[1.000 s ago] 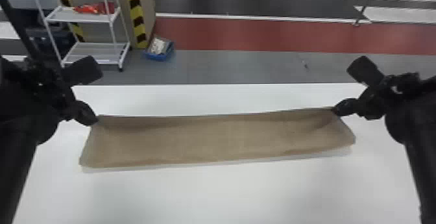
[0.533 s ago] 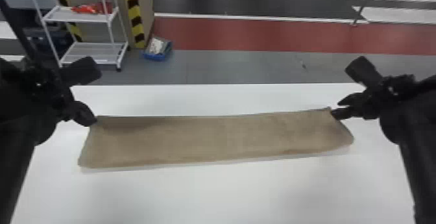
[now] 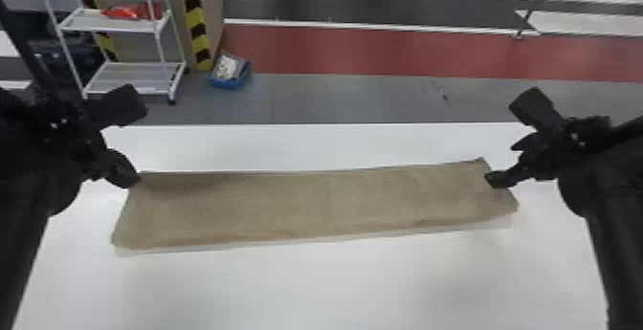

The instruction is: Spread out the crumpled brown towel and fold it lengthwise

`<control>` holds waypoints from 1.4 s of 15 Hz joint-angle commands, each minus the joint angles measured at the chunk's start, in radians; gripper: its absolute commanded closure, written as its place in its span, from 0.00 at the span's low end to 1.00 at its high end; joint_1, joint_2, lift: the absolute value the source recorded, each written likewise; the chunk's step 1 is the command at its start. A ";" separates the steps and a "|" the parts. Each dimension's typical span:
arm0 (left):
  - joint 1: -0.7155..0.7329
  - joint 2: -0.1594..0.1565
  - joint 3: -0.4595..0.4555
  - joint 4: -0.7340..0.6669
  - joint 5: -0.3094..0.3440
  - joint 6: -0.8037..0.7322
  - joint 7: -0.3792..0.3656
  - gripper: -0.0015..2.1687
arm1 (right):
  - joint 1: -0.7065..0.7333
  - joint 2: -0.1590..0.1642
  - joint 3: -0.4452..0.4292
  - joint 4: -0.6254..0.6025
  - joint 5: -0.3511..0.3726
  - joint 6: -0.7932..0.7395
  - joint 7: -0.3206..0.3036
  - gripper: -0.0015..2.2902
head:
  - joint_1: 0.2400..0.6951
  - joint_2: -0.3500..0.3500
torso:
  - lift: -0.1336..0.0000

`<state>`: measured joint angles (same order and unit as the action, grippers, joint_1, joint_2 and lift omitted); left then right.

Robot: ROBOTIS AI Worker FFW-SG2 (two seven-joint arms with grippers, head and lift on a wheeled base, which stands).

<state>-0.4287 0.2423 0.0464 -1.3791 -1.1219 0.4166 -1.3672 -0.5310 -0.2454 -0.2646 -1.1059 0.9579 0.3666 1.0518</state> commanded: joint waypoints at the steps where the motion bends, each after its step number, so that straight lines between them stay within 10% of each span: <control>1: 0.011 0.000 -0.013 -0.006 -0.007 0.000 0.007 0.22 | 0.016 0.000 -0.004 -0.019 -0.005 0.004 0.005 0.05 | 1.00 0.39 | 0.07; 3: 0.050 -0.008 -0.007 -0.040 -0.006 0.003 0.033 0.00 | 0.022 -0.002 -0.004 -0.025 -0.008 0.010 0.016 0.05 | 1.00 0.39 | 0.07; 9: 0.114 -0.008 0.079 -0.175 0.039 0.003 0.065 0.01 | 0.036 -0.009 -0.036 -0.068 -0.067 0.056 0.040 0.05 | 1.00 0.39 | 0.07; 15: 0.130 -0.018 0.257 -0.195 0.313 0.021 0.014 0.01 | 0.029 -0.026 -0.085 -0.127 -0.185 0.323 0.054 0.06 | 1.00 0.38 | 0.07; 21: 0.191 -0.046 0.343 -0.245 0.413 0.144 0.010 0.01 | 0.049 -0.026 -0.110 -0.163 -0.261 0.394 0.050 0.06 | 1.00 0.38 | 0.07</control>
<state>-0.2539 0.1974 0.3733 -1.6085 -0.7323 0.5402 -1.3552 -0.4852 -0.2715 -0.3703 -1.2624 0.7066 0.7516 1.1014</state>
